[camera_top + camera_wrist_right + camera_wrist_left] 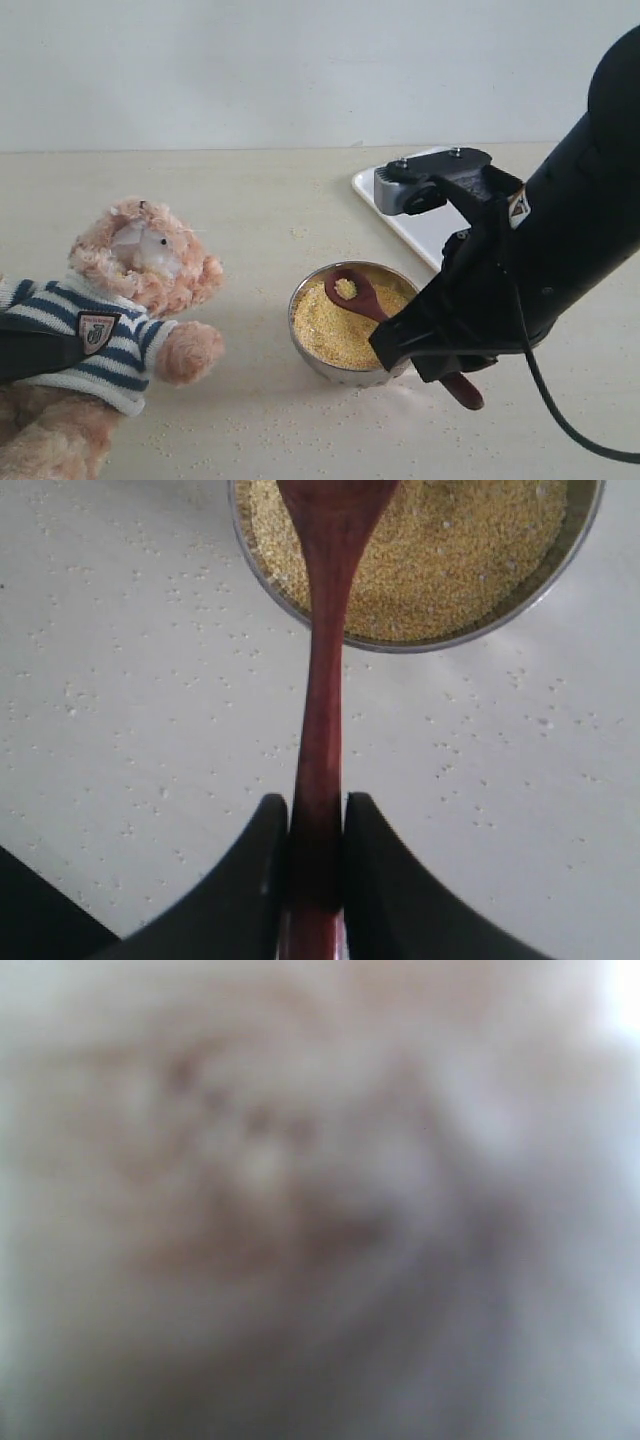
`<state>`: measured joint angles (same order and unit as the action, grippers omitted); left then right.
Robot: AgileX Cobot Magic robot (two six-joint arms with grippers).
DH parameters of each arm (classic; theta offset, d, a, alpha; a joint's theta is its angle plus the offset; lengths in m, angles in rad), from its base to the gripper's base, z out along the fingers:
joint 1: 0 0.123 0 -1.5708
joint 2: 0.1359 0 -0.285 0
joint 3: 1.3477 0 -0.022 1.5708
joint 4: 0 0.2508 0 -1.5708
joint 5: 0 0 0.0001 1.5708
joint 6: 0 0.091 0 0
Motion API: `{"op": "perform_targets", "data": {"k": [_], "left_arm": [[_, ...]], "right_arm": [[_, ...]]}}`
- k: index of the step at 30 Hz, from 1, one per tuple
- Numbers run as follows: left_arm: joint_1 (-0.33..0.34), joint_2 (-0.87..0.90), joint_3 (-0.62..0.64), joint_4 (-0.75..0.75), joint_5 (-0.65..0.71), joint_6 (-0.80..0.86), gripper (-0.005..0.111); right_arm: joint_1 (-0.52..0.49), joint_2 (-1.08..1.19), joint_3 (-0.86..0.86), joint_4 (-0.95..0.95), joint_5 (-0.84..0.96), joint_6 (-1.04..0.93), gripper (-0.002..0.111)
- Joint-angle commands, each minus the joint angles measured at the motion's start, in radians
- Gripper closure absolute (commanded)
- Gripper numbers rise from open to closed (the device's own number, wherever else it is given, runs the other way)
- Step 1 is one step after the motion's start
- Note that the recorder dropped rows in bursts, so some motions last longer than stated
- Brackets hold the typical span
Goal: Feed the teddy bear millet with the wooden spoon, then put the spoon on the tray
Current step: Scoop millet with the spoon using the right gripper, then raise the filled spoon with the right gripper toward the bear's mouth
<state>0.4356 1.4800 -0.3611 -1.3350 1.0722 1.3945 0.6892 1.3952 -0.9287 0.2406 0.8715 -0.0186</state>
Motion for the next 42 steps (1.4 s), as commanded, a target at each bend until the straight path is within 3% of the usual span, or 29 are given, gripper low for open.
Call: {"op": "perform_targets", "data": {"k": [1,11,23,42], "left_arm": [[0.002,-0.001,-0.001,-0.018,0.022,0.005,0.102],[0.002,-0.001,-0.001,-0.018,0.022,0.005,0.102],[0.002,-0.001,-0.001,-0.018,0.022,0.005,0.102],[0.002,-0.001,-0.001,-0.018,0.022,0.005,0.102]], "right_arm": [[-0.008,-0.014,0.024,-0.002,0.008,-0.019,0.108],[-0.006,-0.017,0.031,-0.076,0.037,-0.025,0.108],[0.083,-0.017,0.008,-0.168,0.088,-0.025,0.108],[0.263,0.045,-0.287,-0.276,0.274,0.012,0.108]]}}
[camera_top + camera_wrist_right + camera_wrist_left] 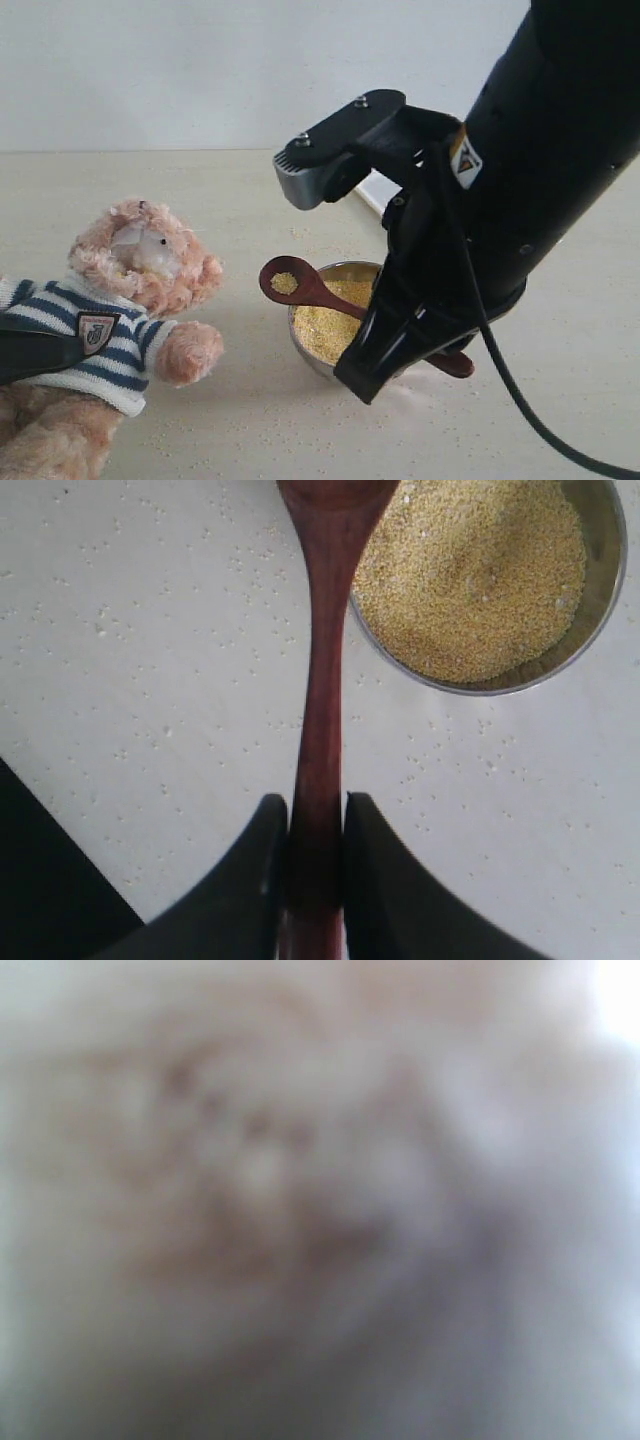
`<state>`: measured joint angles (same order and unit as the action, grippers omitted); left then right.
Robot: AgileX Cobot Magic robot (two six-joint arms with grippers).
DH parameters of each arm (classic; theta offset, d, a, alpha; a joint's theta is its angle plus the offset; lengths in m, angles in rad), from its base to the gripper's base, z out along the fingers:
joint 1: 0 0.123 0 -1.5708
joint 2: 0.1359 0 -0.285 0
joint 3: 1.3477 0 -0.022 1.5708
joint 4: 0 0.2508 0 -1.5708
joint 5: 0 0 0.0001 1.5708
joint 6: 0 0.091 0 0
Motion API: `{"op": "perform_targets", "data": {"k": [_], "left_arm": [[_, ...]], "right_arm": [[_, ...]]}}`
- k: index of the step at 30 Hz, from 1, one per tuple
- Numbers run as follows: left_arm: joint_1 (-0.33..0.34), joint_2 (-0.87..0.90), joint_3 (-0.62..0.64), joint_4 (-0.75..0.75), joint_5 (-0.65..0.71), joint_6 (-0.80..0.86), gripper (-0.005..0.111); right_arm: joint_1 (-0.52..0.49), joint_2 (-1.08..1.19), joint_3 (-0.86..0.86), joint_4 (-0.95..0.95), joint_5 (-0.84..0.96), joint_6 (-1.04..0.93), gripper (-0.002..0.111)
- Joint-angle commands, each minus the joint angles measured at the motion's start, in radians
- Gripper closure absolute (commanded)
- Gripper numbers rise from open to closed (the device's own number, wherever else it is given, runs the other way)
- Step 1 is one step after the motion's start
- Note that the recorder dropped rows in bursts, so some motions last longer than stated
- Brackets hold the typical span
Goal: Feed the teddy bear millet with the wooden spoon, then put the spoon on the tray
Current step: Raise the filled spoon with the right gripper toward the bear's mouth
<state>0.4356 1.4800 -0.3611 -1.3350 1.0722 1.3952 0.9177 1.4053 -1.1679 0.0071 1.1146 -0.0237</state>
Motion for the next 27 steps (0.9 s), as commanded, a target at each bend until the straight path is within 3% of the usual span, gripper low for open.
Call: {"op": "perform_targets", "data": {"k": [1,12,27], "left_arm": [[0.002,-0.001,-0.001,-0.018,0.022,0.004,0.102],[0.002,-0.001,-0.001,-0.018,0.022,0.004,0.102],[0.002,-0.001,-0.001,-0.018,0.022,0.004,0.102]], "right_arm": [[0.046,0.045,-0.062,-0.047,0.033,0.017,0.108],[0.139,0.156,-0.193,-0.112,0.055,0.024,0.108],[0.139,0.227,-0.346,-0.163,0.059,0.014,0.108]]}}
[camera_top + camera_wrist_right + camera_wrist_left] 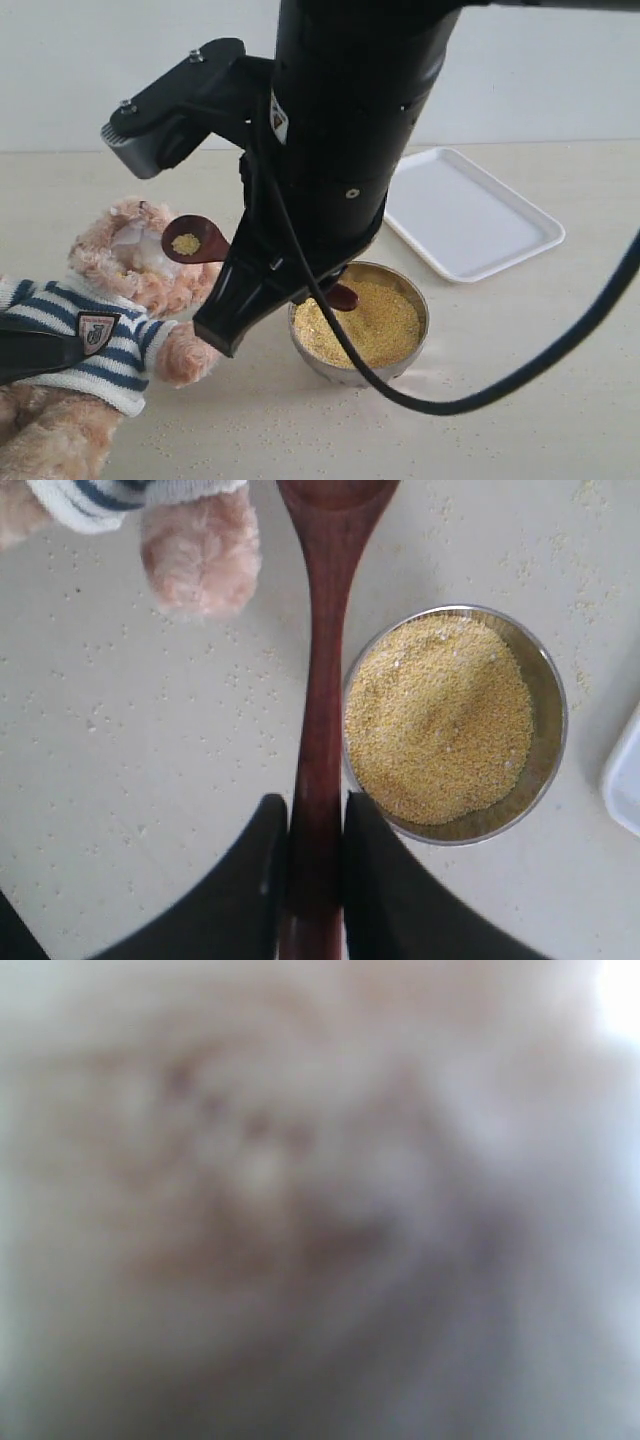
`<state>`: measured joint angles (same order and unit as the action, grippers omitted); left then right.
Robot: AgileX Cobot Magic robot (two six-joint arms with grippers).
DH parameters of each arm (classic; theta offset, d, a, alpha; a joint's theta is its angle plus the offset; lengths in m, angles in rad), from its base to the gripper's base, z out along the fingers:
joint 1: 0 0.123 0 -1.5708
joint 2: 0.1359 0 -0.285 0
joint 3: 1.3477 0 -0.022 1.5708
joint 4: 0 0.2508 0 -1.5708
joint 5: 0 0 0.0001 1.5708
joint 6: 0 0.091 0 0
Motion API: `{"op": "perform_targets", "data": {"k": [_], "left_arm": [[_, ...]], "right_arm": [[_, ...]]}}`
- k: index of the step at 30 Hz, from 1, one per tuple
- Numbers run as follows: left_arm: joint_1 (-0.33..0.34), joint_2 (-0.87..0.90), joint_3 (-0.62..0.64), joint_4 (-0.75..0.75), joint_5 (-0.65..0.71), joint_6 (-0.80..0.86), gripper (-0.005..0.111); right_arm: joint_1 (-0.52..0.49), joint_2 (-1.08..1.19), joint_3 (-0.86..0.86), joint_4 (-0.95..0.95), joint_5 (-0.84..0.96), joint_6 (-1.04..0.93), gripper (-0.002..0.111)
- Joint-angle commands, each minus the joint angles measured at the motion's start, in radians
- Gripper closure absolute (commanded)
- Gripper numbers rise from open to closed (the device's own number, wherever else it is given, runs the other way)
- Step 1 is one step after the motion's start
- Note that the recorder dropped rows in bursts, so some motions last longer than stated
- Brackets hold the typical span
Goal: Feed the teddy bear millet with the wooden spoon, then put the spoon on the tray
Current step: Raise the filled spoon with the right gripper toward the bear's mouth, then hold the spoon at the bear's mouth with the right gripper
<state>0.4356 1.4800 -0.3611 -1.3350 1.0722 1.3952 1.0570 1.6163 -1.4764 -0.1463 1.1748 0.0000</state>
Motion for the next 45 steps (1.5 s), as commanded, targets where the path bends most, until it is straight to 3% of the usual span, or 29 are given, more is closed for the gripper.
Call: {"op": "perform_targets", "data": {"k": [1,28,45], "left_arm": [[0.002,-0.001,-0.001,-0.018,0.022,0.004,0.102],[0.002,-0.001,-0.001,-0.018,0.022,0.004,0.102],[0.002,-0.001,-0.001,-0.018,0.022,0.004,0.102]], "right_arm": [[0.0,0.024,-0.049,-0.012,-0.001,-0.009,0.108],[0.022,0.188,-0.123,-0.097,-0.074,-0.096,0.108],[0.125,0.245,-0.123,-0.418,-0.068,-0.089,0.108]]}}
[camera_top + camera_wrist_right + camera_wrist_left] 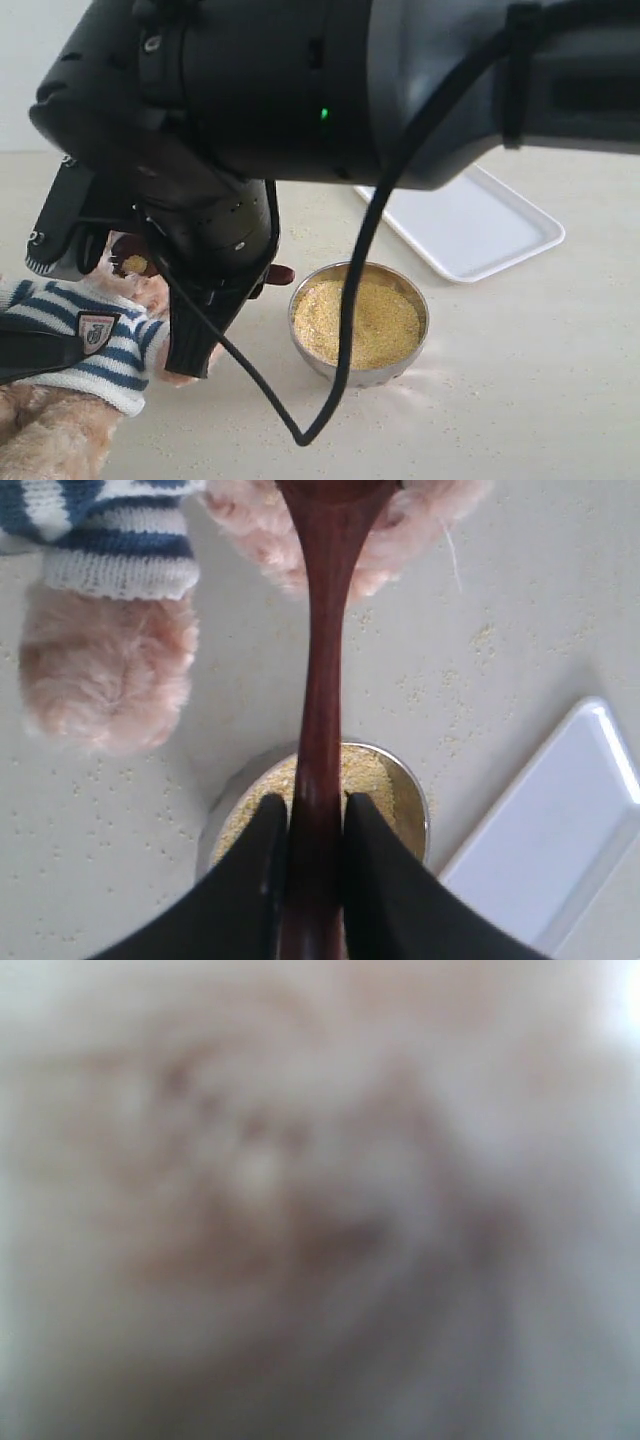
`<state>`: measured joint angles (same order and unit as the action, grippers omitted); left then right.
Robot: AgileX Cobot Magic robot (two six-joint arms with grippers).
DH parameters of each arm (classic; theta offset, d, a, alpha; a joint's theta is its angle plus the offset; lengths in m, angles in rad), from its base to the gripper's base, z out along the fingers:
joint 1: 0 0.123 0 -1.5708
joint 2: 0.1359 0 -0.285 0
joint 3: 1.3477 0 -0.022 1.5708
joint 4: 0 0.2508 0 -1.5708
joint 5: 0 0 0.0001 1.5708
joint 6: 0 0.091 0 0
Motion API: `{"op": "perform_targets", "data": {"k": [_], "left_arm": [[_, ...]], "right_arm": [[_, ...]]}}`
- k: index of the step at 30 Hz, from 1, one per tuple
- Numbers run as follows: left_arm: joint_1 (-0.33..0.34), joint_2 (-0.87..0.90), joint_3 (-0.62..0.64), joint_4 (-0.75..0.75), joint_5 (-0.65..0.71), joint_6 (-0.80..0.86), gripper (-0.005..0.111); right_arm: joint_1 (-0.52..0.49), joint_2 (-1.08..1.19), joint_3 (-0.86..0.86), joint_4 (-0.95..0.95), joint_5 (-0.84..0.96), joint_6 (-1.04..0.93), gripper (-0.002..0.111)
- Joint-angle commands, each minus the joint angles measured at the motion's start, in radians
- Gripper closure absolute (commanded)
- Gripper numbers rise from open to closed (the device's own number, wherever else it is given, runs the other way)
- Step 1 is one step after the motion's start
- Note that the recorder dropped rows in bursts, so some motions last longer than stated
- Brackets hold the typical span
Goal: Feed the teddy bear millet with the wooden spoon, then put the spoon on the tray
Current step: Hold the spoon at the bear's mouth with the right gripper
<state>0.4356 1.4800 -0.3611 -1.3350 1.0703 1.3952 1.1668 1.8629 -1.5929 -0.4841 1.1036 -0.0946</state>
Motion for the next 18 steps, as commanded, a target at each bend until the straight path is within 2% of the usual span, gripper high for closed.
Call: {"op": "perform_targets", "data": {"k": [1,7,18], "left_arm": [[0.002,-0.001,-0.001,-0.018,0.024,0.004,0.102],[0.002,-0.001,-0.001,-0.018,0.024,0.004,0.102],[0.002,-0.001,-0.001,-0.018,0.024,0.004,0.102]], "right_arm": [[0.018,-0.001,-0.006,-0.101,0.005,0.011,0.108],[0.04,0.012,-0.006,-0.2,0.033,0.019,0.108],[0.077,0.043,-0.006,-0.246,0.057,0.036,0.108]]}}
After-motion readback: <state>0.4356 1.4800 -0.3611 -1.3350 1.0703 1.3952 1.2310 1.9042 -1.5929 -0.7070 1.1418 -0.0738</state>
